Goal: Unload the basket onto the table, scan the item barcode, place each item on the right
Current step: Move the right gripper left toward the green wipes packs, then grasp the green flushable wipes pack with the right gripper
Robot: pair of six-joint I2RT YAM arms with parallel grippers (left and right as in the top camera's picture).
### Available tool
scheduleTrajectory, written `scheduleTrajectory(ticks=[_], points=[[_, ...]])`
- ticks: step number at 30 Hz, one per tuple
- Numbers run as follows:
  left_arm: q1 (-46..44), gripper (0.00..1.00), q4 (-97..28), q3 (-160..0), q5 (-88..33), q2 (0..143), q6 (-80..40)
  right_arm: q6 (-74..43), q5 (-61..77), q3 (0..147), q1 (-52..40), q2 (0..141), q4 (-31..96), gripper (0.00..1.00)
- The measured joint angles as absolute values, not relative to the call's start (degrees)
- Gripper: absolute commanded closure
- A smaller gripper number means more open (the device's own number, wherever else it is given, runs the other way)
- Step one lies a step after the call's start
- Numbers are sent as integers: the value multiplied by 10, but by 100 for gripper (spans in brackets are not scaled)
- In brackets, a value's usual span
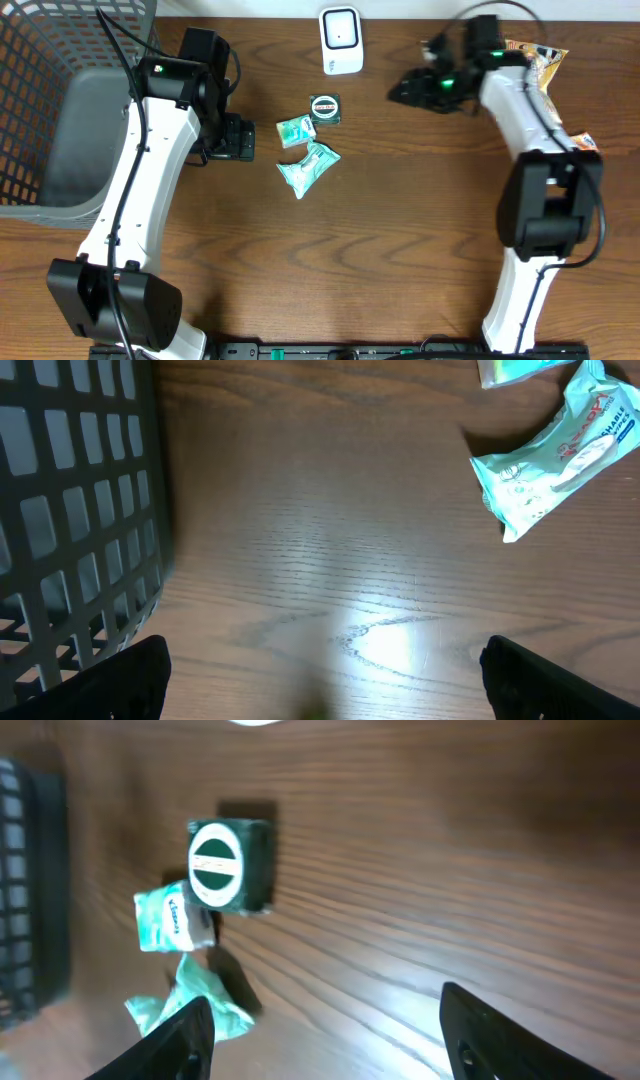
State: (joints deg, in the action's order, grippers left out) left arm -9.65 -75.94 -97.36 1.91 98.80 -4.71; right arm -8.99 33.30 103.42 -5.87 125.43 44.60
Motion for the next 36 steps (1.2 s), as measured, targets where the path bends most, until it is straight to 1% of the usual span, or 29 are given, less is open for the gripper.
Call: scheduleTrajectory(ticks=[7,11,13,17,18,19,20,22,24,26,28,29,31,32,34,36], points=[[-96,2,-759,-974,19,988,-47,-130,255,1034,-161,1254,373,31],[-96,2,-759,-974,19,988,-47,-136,229,1034,-201,1254,355,32],[-96,2,-759,-974,19,988,-47,-141,219,1034,-220,1254,357,36],[-96,2,-759,-974,19,988,-47,-156,208,1034,-249,1254,391,36],[-96,2,-759,-974,19,988,-47,-160,207,1034,-254,1254,401,38],[-96,2,-759,-974,19,988,-47,-165,205,1034,-261,1254,416,36],[-96,2,-759,-974,19,988,-47,-171,205,1034,-266,1254,431,30],[-96,2,-760,-974,19,988,-47,-191,204,1034,-275,1254,459,9],[-96,2,-760,-974,19,988,-47,-207,204,1034,-281,1254,487,1],[-96,2,-759,-974,19,988,-47,-227,206,1034,-287,1254,510,1],[-96,2,-759,-974,19,988,-47,-246,213,1034,-291,1254,530,1],[-96,2,-759,-974,19,988,-47,-251,217,1034,-292,1254,535,2],[-96,2,-759,-974,19,988,-47,-259,223,1034,-296,1254,543,29],[-96,2,-759,-974,19,988,-47,-264,224,1034,-298,1254,544,34],[-96,2,-759,-974,19,988,-47,-279,222,1034,-303,1254,545,35],[-96,2,-759,-974,19,988,-47,-306,211,1034,-308,1254,546,30]])
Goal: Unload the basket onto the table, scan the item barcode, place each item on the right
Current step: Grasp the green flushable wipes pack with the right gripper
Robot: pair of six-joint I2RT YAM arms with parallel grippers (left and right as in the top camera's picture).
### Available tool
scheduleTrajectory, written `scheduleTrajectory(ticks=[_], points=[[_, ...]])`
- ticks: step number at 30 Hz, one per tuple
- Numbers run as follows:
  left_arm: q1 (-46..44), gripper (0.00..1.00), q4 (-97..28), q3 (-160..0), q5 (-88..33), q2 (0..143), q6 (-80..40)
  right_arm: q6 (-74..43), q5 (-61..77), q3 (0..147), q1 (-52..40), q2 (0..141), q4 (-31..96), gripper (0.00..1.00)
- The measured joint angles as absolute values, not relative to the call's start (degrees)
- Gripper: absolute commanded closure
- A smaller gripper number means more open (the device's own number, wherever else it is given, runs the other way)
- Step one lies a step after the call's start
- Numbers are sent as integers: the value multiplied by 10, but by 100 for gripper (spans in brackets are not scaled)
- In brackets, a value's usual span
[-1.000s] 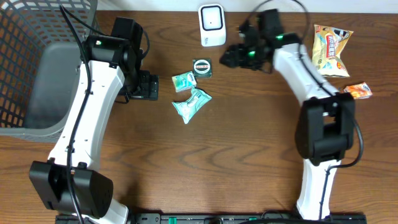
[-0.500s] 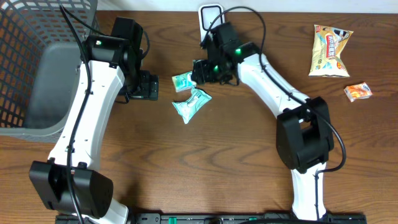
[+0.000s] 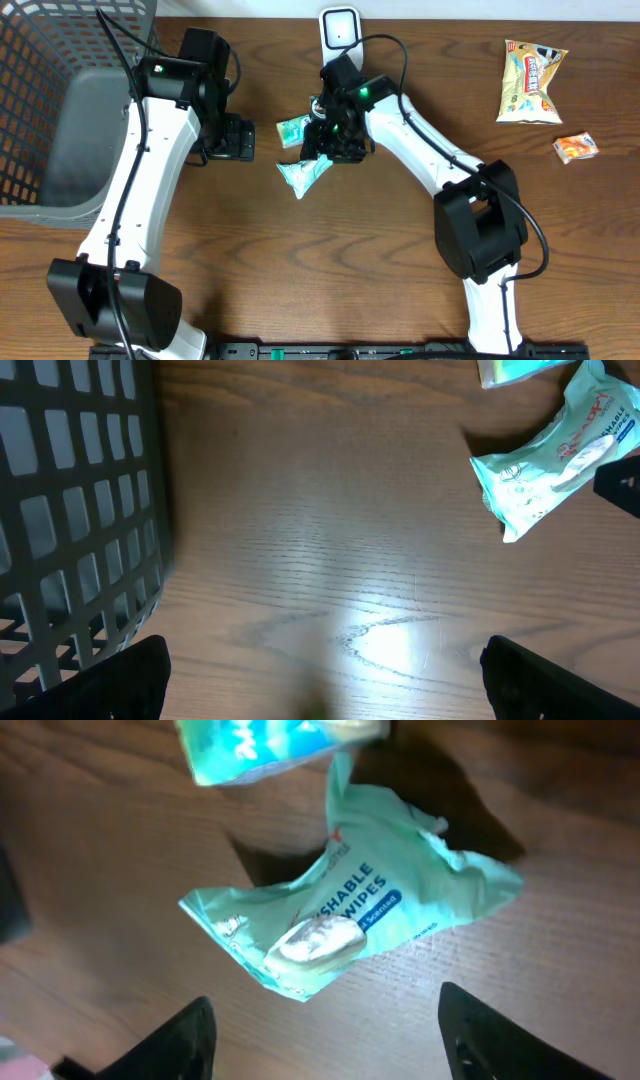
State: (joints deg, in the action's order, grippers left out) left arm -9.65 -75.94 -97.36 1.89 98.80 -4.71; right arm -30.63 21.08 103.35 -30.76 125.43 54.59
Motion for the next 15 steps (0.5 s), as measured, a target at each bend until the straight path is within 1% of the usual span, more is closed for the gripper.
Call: scheduleTrajectory(ticks=[2,3,7,10,15], points=[[-96,2,-759,-974,19,988,-47,-348,191,1034,-312,1254,546,25],[-96,2,-759,-974,19,988,-47,-386,173,1034,-315,1254,544,24],[-96,2,-759,-974,19,988,-47,-436,136,1034,-321,1254,531,25],[-96,2,-759,-974,19,988,-47,-465,117,1034,-328,1254,526,24],[-96,2,-759,-974,19,988,-47,-520,89,1034,-341,1255,523,27]])
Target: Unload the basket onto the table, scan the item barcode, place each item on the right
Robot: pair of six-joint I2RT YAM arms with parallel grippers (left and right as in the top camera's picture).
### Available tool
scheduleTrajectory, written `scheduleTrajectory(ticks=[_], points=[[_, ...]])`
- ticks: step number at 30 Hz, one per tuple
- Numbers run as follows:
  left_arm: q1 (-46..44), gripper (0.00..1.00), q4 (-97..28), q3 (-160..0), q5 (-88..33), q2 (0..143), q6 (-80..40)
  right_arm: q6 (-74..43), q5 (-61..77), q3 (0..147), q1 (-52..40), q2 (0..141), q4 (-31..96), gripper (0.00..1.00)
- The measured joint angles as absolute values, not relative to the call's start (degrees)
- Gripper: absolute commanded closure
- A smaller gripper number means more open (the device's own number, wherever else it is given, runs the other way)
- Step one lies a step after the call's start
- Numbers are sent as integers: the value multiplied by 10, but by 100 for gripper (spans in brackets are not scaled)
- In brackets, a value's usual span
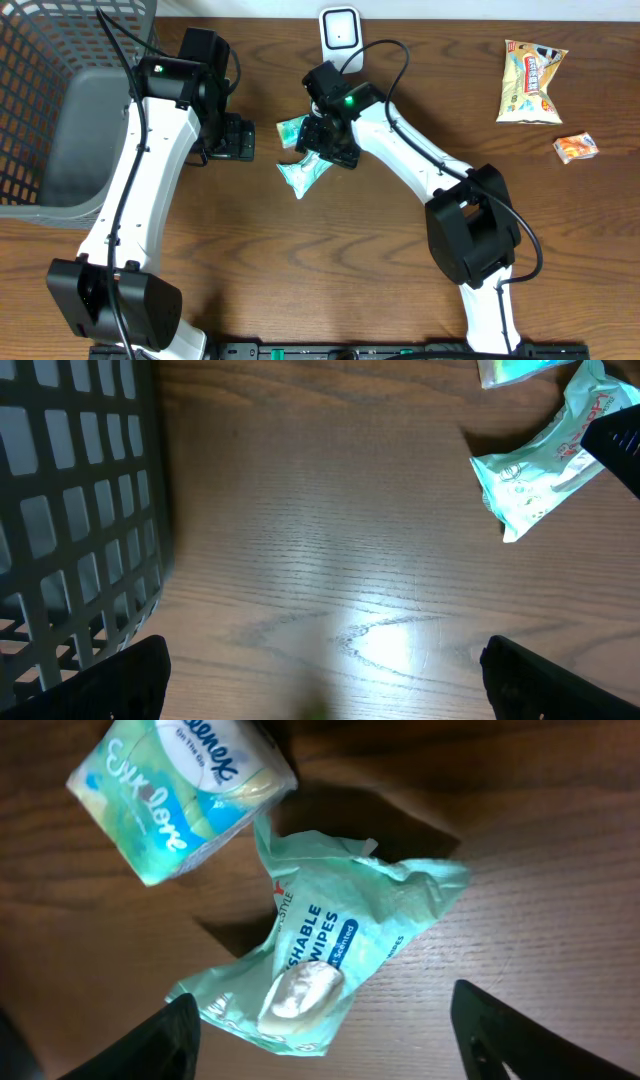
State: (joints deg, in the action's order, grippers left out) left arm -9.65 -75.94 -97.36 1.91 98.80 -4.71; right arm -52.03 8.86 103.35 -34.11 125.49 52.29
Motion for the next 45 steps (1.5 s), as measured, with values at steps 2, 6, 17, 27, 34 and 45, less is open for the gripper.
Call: scheduleTrajectory(ticks=[2,6,17,27,34,45], points=[[-96,2,-759,-974,19,988,-47,-533,84,1034,-342,1256,521,27],[-96,2,-759,-974,19,988,-47,-551,76,1034,-344,1267,517,27],[-96,2,-760,-974,19,988,-47,-538,74,1033,-367,1312,529,70],[-96,3,-759,-974,19,988,-47,-425,110,1035,-323,1312,583,99],[-96,2,-759,-974,19,988,-47,-235,256,1034,-255,1312,599,99],[-96,2,-759,-974,19,988,-47,45,501,1008,-159,1312,659,99]])
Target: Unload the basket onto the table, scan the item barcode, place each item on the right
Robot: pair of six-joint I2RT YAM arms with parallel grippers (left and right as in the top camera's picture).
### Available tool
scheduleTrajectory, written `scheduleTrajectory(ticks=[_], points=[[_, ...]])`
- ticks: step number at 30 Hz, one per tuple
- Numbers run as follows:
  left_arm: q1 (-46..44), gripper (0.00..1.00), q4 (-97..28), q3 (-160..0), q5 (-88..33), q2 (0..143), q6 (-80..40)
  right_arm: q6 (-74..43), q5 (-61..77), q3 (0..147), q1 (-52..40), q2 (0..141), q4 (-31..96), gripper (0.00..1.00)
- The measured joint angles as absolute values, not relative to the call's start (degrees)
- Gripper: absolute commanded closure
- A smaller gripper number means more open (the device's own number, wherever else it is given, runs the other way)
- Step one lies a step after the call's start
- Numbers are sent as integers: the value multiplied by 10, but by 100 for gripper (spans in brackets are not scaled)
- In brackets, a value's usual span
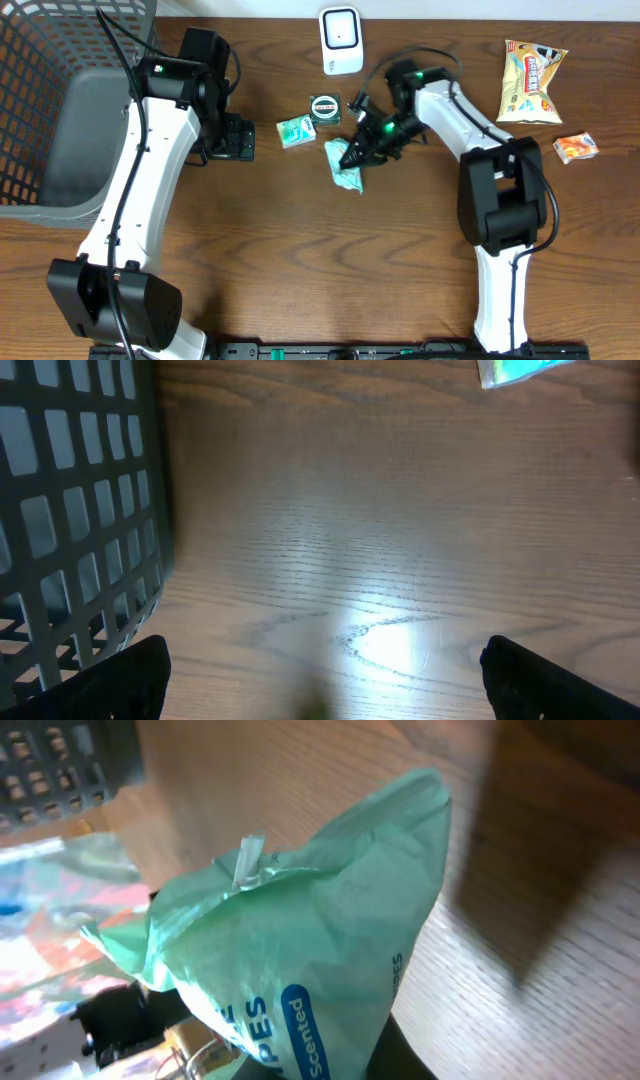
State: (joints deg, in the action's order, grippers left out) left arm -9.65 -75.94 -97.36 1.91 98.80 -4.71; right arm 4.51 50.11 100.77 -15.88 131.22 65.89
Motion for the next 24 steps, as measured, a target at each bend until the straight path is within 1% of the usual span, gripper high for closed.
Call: scheduleTrajectory(ticks=[4,7,10,12,16,20,24], points=[[-96,2,-759,-974,19,988,-47,73,516,941,-138,1312,629,99],[-96,2,-759,-974,19,988,-47,79,516,893,-125,1313,610,91],[-96,2,-759,-974,19,988,-47,79,512,881,-114,1315,620,88],[-96,2,-759,-974,19,988,-47,77,503,885,-105,1315,631,84],[-96,2,-759,-974,19,988,-47,64,458,914,-87,1315,677,69],[-96,2,-759,-974,19,988,-47,41,381,965,-82,1310,721,54],[-96,2,-759,-974,19,988,-47,22,308,999,-97,1285,748,50]])
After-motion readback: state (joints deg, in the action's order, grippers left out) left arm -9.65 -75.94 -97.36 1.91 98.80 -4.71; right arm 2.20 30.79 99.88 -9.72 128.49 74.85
